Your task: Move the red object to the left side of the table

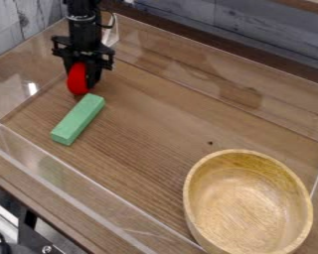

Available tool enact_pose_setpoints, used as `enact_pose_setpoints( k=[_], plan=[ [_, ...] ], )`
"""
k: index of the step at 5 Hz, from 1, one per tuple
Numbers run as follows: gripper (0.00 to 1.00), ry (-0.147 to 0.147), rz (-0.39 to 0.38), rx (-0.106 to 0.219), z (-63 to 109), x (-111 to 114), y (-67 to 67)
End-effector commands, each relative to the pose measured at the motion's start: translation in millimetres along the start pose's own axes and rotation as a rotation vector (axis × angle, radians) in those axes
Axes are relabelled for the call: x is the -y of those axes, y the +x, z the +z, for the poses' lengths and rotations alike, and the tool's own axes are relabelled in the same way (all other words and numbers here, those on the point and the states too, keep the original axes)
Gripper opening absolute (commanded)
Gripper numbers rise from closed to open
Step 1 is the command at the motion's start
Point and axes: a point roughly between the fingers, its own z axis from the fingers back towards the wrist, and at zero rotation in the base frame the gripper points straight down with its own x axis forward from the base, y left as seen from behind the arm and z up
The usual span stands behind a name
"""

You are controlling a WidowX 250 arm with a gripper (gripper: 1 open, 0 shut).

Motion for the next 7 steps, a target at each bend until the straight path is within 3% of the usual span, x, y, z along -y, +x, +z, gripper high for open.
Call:
enact_pose_setpoints(
  k=[1,4,5,7],
  plan=[
    [0.00,0.012,0.000,0.040,10.0,-2,10.0],
    [0.00,-0.004,0.020,0.019,0.6,3,7.4],
    [1.00,-0.009,0.027,0.013,1.7,3,6.7],
    [1.00,-0.041,0.054,0.039,25.2,1,11.5]
  ],
)
